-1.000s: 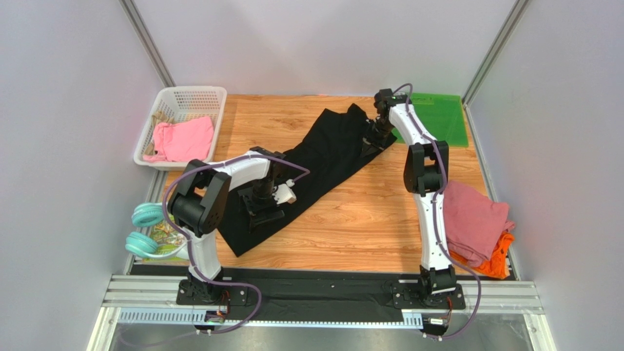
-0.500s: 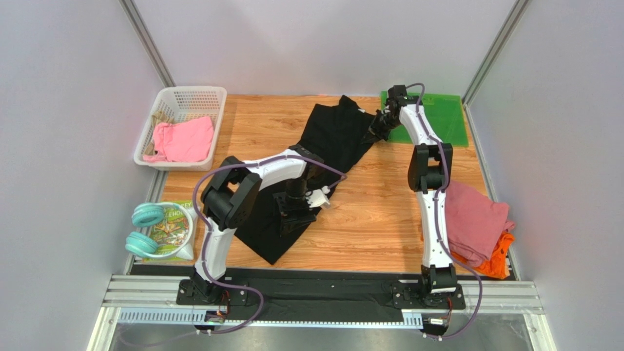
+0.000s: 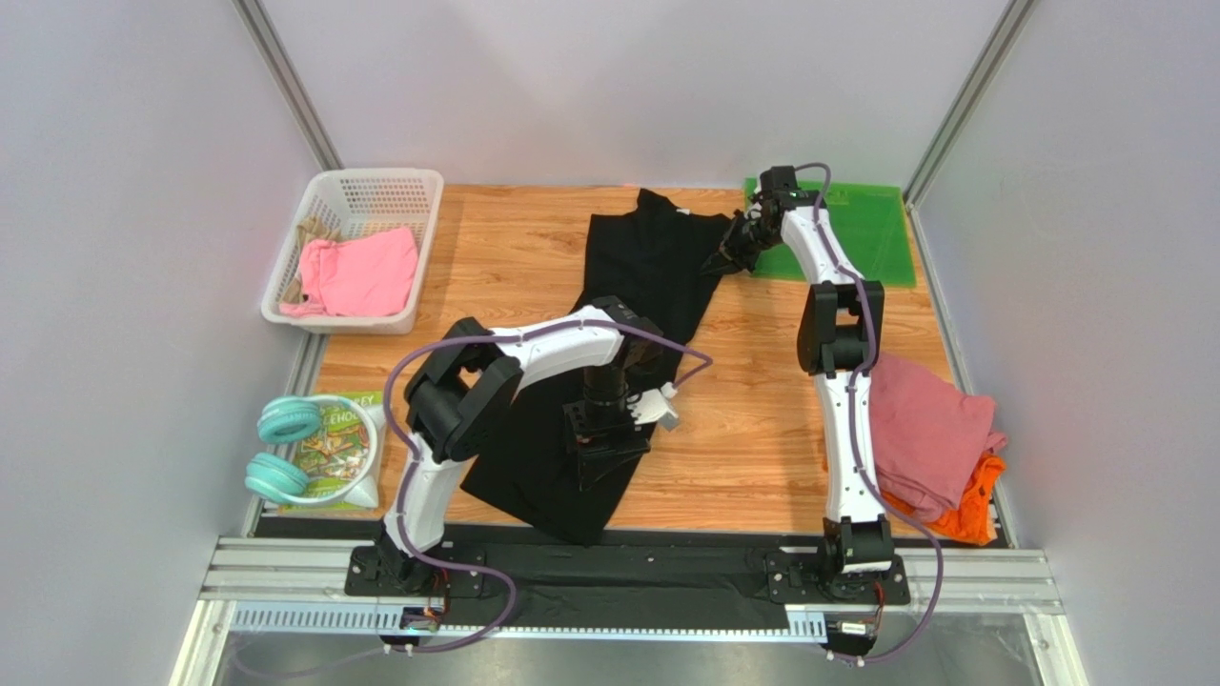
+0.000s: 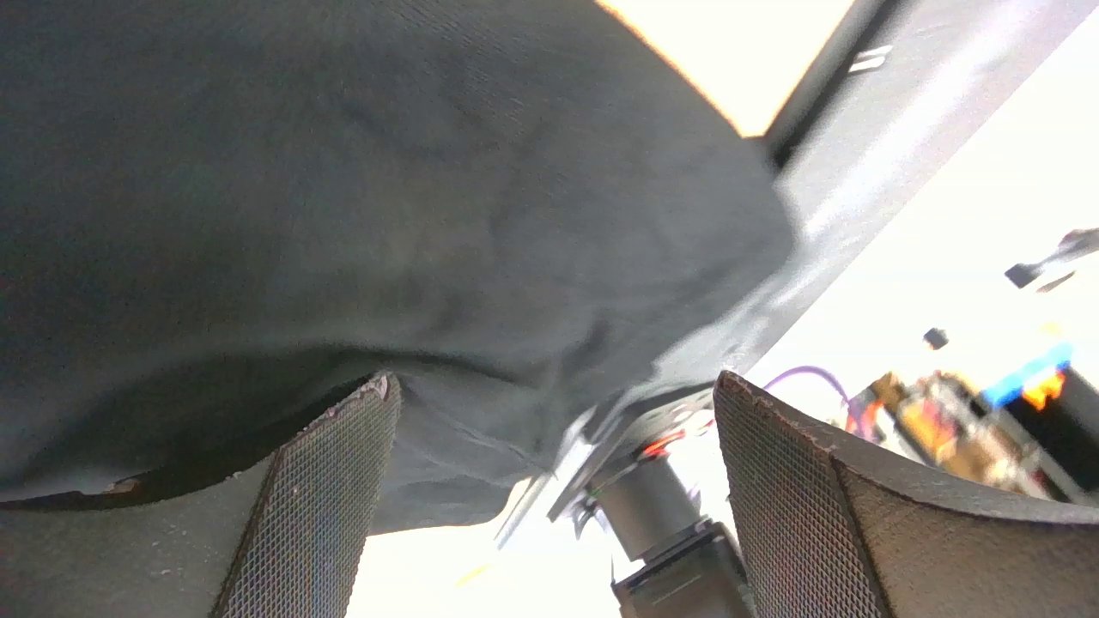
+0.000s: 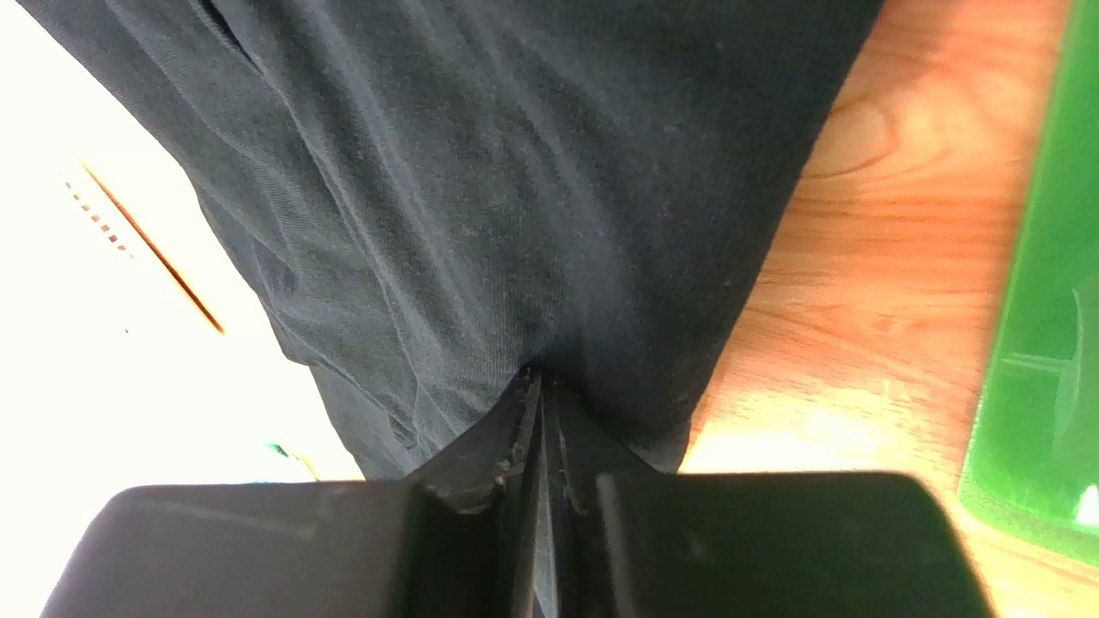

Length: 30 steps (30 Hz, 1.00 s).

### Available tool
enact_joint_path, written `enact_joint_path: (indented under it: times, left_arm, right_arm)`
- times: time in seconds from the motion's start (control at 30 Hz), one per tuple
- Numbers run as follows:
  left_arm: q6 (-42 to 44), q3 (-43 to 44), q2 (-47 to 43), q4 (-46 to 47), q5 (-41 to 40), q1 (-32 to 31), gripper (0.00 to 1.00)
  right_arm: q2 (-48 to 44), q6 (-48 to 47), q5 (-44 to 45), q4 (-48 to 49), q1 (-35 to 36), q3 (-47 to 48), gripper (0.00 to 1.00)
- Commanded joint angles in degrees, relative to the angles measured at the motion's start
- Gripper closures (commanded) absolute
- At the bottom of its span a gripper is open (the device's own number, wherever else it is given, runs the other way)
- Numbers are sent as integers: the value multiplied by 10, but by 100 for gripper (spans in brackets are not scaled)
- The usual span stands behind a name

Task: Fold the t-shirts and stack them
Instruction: Rotate the tshirt 90 degrees

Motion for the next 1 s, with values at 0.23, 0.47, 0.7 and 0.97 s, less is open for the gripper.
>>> enact_joint_path:
  times: [0.23, 0.47, 0.7, 0.97]
  left_arm:
    - [-100, 100, -236, 82, 6, 176, 1]
    - [-107, 95, -118, 138, -102, 187, 2]
    - [-63, 127, 0, 160, -125, 189, 2]
    - [-27, -20, -86, 171, -84, 205, 2]
  right_arm:
    - [-186, -36, 59, 10, 40, -58, 78]
    - [-286, -31, 108, 0, 53, -229, 78]
    - [-233, -48, 98, -13, 105, -264, 83]
    - [-156, -56, 134, -66, 167, -188, 86]
